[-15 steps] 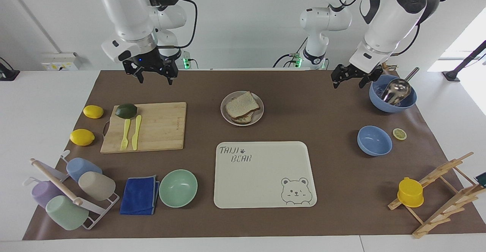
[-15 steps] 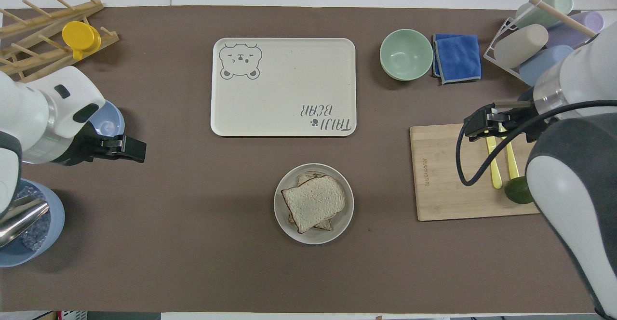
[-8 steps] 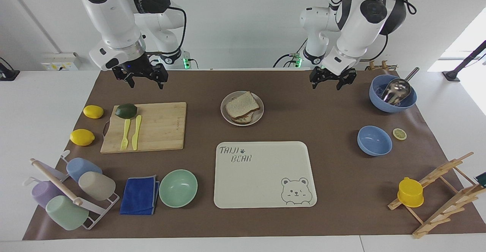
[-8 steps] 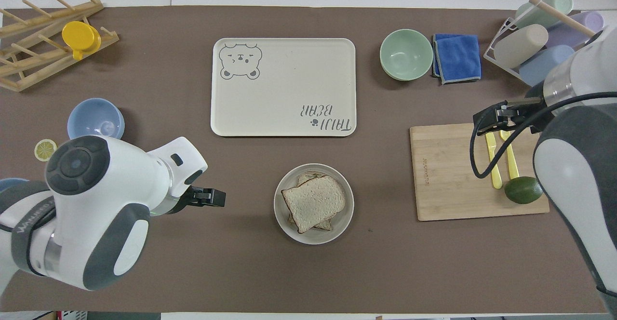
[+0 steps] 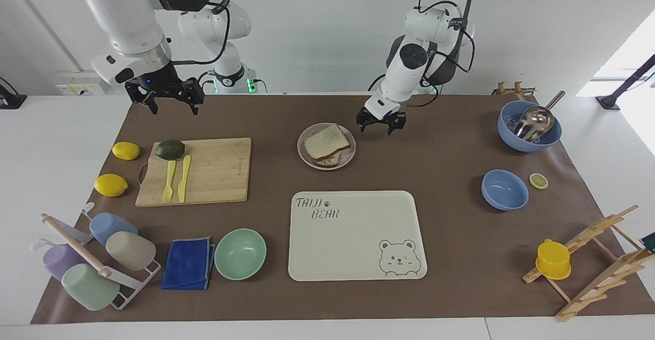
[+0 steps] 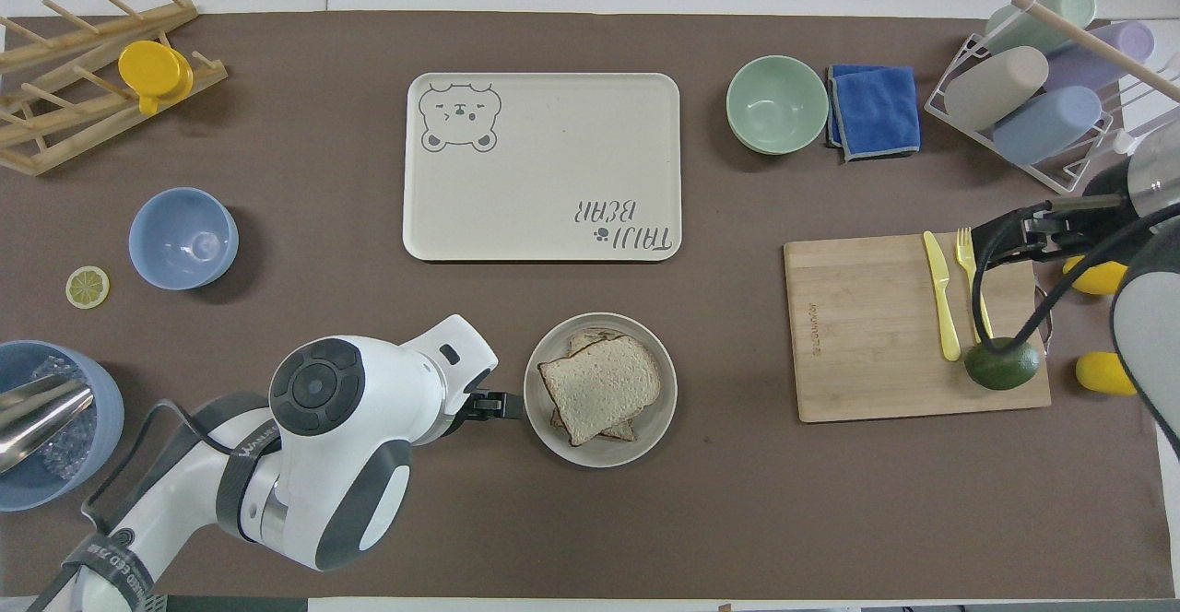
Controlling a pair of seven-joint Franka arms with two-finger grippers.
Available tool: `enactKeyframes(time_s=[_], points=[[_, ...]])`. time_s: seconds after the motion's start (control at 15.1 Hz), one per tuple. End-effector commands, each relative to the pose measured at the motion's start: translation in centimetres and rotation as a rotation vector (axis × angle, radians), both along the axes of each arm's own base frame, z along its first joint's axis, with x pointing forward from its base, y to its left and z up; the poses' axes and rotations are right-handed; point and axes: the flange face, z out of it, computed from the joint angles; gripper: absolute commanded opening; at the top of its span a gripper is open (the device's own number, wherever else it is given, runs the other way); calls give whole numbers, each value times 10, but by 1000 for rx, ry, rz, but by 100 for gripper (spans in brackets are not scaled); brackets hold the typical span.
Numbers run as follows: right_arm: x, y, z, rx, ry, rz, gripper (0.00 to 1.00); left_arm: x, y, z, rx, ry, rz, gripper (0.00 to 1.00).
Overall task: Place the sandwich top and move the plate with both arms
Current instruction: 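Reach the left gripper to the plate rim while the right gripper retracts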
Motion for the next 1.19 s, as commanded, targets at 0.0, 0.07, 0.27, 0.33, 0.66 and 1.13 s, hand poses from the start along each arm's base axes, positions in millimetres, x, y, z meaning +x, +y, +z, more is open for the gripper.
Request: enactKeyframes(time_s=[0.0,0.07,0.27,0.33,0.66,1.13], points=[[-4,-8,-5,34,42,10,100,-3,-1,-11,-43,-5,62,100],[-4,-9,-5,36,44,23,100,-1,-1,-15,-57,0,88,100],[3,-22,-15,39,62,9,100,-5,-13,-25,-58,6,191,100],[4,-24,-19,44,77,5,100,-6,-18,-28,-58,1,228,98],[3,-39,-18,59,78,62,100,-13,-29,-40,-60,21,243,91],[5,-37,-12,50,46,11,100,-19,-36,-41,-75,41,257,57]])
